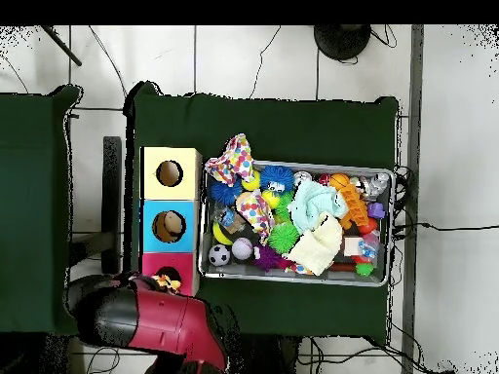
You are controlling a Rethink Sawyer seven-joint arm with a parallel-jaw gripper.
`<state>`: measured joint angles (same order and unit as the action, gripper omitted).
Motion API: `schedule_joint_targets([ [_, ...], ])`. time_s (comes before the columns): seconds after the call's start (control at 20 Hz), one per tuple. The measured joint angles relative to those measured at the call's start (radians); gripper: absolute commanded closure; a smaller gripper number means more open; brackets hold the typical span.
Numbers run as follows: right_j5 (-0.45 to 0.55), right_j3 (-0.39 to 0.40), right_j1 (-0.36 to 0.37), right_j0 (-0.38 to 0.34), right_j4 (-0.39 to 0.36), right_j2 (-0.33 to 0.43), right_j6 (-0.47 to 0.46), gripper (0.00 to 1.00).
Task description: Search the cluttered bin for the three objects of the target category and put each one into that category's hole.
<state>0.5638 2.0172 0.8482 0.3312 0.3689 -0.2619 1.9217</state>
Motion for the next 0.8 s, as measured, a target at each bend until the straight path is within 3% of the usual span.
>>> schedule_joint_targets([
  [0.8, 0.000, 0.031, 0.001, 0.082, 0.016, -0.002, 0.003, 1.00],
])
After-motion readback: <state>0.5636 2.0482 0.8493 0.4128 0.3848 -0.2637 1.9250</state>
